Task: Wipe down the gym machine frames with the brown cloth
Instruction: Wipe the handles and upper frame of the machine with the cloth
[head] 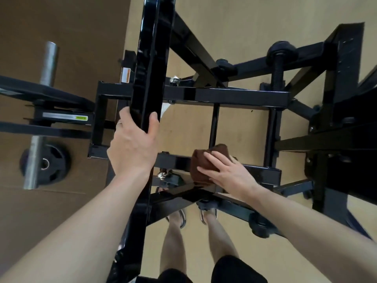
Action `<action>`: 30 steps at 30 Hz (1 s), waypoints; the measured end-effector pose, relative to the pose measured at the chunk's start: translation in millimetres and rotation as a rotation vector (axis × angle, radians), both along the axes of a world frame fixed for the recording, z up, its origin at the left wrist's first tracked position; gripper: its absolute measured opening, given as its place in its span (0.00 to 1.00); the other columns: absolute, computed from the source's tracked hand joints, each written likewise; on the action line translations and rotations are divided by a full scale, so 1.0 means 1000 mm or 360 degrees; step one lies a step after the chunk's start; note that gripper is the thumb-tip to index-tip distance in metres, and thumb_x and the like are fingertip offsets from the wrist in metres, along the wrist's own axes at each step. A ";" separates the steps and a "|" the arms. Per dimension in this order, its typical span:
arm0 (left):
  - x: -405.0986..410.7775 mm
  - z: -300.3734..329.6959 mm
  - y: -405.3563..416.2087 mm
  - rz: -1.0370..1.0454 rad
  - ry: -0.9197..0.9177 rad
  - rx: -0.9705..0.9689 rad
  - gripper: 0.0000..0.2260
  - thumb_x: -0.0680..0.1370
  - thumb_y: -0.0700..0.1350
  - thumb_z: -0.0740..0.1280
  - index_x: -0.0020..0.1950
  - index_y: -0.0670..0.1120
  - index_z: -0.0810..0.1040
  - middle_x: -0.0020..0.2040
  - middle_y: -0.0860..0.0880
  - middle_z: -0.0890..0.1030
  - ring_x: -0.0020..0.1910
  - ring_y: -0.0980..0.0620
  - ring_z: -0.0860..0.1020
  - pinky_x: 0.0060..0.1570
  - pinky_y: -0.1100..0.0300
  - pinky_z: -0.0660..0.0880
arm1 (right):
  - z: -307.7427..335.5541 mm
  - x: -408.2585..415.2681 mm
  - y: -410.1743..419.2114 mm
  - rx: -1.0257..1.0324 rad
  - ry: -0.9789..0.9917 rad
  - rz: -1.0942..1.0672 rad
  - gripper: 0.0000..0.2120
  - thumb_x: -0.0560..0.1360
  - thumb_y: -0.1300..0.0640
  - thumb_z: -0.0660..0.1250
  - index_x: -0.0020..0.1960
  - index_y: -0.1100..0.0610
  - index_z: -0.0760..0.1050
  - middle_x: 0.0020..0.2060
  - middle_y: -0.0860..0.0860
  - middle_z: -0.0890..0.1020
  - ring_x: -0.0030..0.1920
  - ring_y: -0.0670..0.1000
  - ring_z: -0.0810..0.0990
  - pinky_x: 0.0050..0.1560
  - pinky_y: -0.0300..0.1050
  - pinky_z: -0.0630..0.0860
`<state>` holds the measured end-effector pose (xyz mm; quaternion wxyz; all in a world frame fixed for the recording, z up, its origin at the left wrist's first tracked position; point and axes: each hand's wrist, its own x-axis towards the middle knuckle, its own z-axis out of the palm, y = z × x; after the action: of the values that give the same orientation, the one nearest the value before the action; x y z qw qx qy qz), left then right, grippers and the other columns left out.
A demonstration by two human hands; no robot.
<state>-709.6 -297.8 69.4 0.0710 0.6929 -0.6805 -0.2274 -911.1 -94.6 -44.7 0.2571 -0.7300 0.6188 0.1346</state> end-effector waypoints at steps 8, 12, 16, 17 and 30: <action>0.019 0.005 0.034 0.0005 0.0033 0.0068 0.30 0.82 0.64 0.57 0.78 0.47 0.61 0.64 0.40 0.77 0.55 0.37 0.79 0.44 0.53 0.67 | 0.031 -0.045 0.043 0.0051 0.0259 -0.0062 0.30 0.83 0.46 0.62 0.81 0.36 0.54 0.82 0.57 0.59 0.81 0.62 0.57 0.75 0.67 0.61; 0.018 0.001 0.031 0.0014 0.0024 0.0051 0.29 0.82 0.64 0.57 0.75 0.46 0.63 0.59 0.40 0.78 0.51 0.37 0.79 0.43 0.52 0.67 | -0.002 0.014 -0.016 0.0021 0.0046 0.0105 0.26 0.84 0.44 0.59 0.80 0.36 0.59 0.81 0.56 0.60 0.80 0.62 0.59 0.74 0.68 0.63; 0.018 0.000 0.031 0.0003 0.0019 0.0010 0.30 0.81 0.64 0.56 0.75 0.45 0.64 0.60 0.38 0.79 0.52 0.37 0.79 0.44 0.52 0.66 | -0.038 0.077 -0.086 0.0021 -0.0102 0.0233 0.25 0.84 0.45 0.61 0.79 0.36 0.60 0.80 0.56 0.60 0.78 0.61 0.59 0.68 0.64 0.69; 0.017 0.000 0.031 0.0006 -0.0006 0.0018 0.30 0.81 0.64 0.56 0.75 0.45 0.64 0.61 0.38 0.79 0.53 0.36 0.79 0.44 0.52 0.67 | -0.041 0.087 -0.098 0.0038 -0.0116 0.0263 0.25 0.84 0.45 0.62 0.79 0.36 0.61 0.80 0.56 0.60 0.78 0.61 0.60 0.67 0.64 0.70; 0.019 0.004 0.030 0.0014 0.0024 0.0034 0.30 0.83 0.63 0.58 0.76 0.43 0.64 0.62 0.36 0.78 0.55 0.34 0.79 0.45 0.51 0.65 | 0.036 -0.060 0.060 0.0106 0.0342 0.0015 0.51 0.71 0.55 0.78 0.82 0.38 0.49 0.82 0.57 0.54 0.82 0.62 0.50 0.77 0.69 0.52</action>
<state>-690.6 -268.0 73.2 0.0697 0.6948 -0.6744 -0.2397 -971.1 -34.2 -8.4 0.2128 -0.7053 0.6345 0.2340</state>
